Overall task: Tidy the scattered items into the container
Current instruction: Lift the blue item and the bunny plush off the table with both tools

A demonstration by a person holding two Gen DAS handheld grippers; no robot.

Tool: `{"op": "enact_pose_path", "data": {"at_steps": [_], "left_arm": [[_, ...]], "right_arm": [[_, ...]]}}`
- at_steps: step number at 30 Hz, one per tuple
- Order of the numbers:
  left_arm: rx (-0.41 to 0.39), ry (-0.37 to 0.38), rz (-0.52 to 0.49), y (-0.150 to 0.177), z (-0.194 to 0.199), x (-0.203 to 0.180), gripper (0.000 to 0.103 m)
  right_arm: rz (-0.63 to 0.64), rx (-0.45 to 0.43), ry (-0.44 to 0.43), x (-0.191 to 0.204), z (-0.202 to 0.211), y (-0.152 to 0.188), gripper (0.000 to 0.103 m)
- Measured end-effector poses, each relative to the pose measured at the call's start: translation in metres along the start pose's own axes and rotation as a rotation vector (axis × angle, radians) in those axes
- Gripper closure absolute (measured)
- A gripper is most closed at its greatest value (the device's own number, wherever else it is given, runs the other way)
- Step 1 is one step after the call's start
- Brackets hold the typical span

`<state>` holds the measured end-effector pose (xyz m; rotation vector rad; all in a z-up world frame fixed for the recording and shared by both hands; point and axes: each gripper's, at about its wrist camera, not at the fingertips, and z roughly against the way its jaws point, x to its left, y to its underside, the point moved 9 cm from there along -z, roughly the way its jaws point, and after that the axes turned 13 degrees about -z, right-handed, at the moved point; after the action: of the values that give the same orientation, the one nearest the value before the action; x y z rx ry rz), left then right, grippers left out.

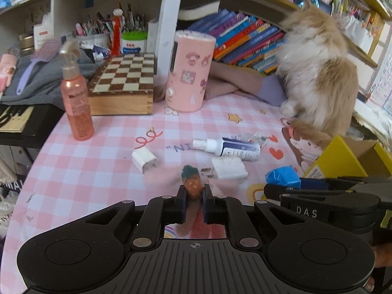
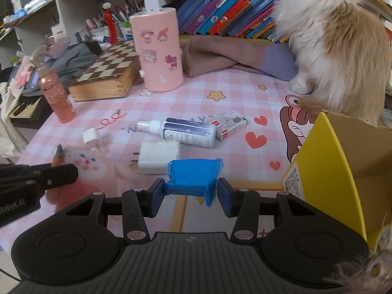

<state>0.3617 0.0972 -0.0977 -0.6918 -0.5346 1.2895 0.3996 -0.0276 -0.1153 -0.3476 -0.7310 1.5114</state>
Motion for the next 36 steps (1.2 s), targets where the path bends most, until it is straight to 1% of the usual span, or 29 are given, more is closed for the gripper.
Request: {"op": "enact_pose_path", "data": {"at_steps": [7,21,32,36], "left_arm": [[-0.052,-0.022,0.03,0.005,0.041,-0.001,0.093],[-0.135,-0.05,0.049,0.035,0.118,-0.007,0.093],[-0.165,-0.042,0.048,0.071,0.172,-0.024,0.092],[-0.176,-0.022,0.049,0.084,0.188,-0.036,0.093]], "right_arm": [[0.023,-0.027,-0.035,0.011,0.033,0.011,0.059],[0.07,-0.075,-0.087,0.035,0.097,0.047,0.059],[0.072,-0.093,-0.099,0.041,0.147,0.092,0.059],[0.085,-0.101,-0.089,0.037,0.169,0.109,0.059]]}}
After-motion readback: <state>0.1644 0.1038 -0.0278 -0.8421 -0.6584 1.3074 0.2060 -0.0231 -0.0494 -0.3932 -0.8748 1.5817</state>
